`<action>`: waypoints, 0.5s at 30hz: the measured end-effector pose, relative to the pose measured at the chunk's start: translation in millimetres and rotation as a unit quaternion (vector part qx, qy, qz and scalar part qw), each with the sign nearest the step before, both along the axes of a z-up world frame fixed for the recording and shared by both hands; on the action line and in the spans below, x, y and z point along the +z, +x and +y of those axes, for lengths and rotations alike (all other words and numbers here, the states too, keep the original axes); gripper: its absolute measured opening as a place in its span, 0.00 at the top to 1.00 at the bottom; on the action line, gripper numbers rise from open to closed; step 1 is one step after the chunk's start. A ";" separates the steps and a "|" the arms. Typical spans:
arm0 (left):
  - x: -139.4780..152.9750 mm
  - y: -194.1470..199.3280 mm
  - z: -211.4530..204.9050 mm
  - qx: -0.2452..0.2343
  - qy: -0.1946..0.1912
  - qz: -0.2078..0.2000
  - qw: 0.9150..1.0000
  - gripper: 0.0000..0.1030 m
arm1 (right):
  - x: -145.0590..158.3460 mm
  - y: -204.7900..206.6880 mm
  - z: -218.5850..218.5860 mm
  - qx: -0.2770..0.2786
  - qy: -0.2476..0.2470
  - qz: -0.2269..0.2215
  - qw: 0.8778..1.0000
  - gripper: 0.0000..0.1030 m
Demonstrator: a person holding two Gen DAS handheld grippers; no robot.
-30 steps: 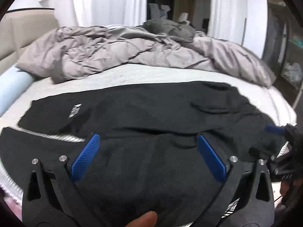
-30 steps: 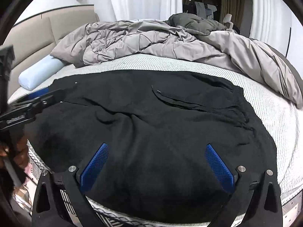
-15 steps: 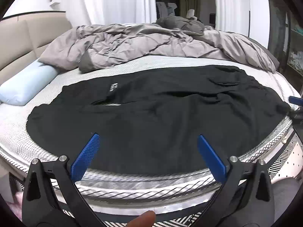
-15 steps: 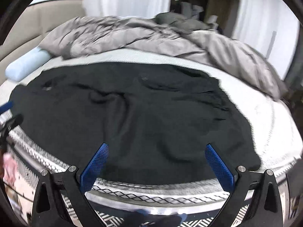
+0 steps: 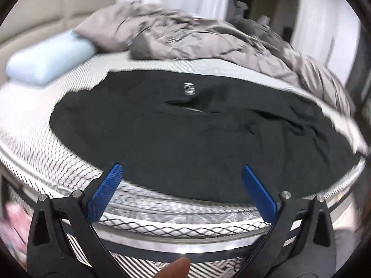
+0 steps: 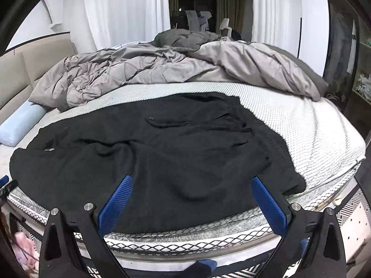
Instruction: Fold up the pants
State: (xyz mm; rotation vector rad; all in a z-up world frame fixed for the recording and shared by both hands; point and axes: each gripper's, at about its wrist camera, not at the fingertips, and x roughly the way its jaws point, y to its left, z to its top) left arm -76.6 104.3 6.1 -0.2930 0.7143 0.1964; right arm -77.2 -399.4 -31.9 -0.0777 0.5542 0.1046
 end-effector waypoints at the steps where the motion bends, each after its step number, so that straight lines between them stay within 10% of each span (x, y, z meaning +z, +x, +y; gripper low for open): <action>1: -2.6 -1.9 18.2 0.017 -0.019 0.002 1.000 0.01 | -2.7 2.0 -0.2 0.003 0.000 0.003 1.000 0.00; 15: -59.2 36.7 173.8 0.095 -0.171 0.026 0.980 0.25 | -13.3 17.7 -16.3 0.036 0.032 0.001 0.999 0.00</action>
